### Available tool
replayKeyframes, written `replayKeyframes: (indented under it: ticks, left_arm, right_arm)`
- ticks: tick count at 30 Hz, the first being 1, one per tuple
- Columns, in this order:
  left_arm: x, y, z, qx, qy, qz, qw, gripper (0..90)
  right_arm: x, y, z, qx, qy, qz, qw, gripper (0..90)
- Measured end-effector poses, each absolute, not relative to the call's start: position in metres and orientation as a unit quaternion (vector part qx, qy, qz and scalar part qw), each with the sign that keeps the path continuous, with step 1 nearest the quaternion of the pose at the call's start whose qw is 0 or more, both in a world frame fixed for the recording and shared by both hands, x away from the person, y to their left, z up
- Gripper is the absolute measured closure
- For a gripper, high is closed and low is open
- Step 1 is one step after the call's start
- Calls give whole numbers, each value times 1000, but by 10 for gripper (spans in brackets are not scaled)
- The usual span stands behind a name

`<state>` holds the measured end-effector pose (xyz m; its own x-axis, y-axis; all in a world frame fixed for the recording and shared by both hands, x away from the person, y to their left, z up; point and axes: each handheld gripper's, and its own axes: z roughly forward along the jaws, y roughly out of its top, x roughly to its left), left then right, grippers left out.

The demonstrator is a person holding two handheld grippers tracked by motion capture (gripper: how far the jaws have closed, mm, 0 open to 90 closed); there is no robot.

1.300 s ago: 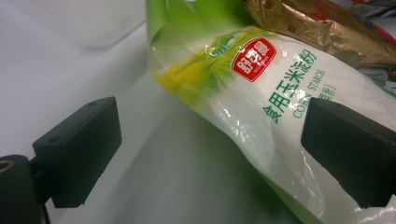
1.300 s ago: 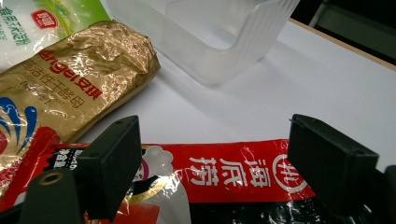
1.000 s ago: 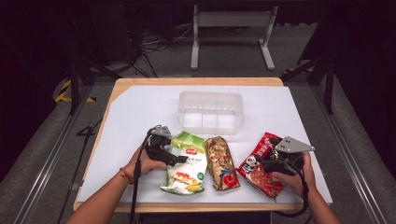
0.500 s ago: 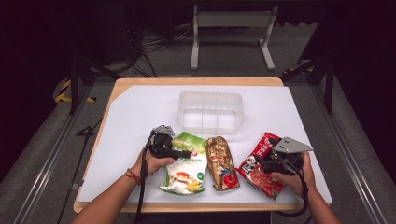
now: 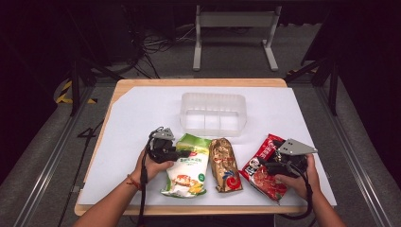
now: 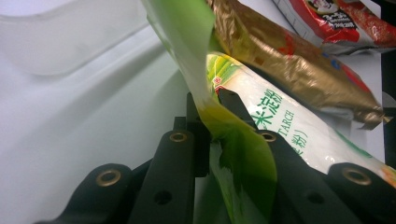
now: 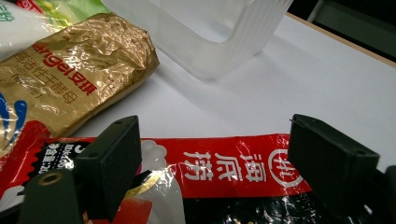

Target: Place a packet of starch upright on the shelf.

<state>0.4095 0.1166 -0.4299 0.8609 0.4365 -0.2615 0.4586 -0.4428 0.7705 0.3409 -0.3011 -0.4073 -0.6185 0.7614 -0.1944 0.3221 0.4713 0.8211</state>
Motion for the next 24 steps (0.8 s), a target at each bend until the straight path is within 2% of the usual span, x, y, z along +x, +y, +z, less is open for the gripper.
replayKeyframes:
  ticks: [11, 14, 24]
  left_arm:
    - [397, 134, -401, 819, 262, 22, 509, 873]
    - [388, 139, -387, 809, 249, 46, 530, 875]
    - [381, 141, -370, 798, 230, 75, 552, 877]
  right_arm:
    - [341, -302, -407, 335, 809, 391, 282, 180]
    - [341, -302, -406, 335, 809, 392, 282, 180]
    - [342, -303, -407, 338, 808, 391, 282, 180]
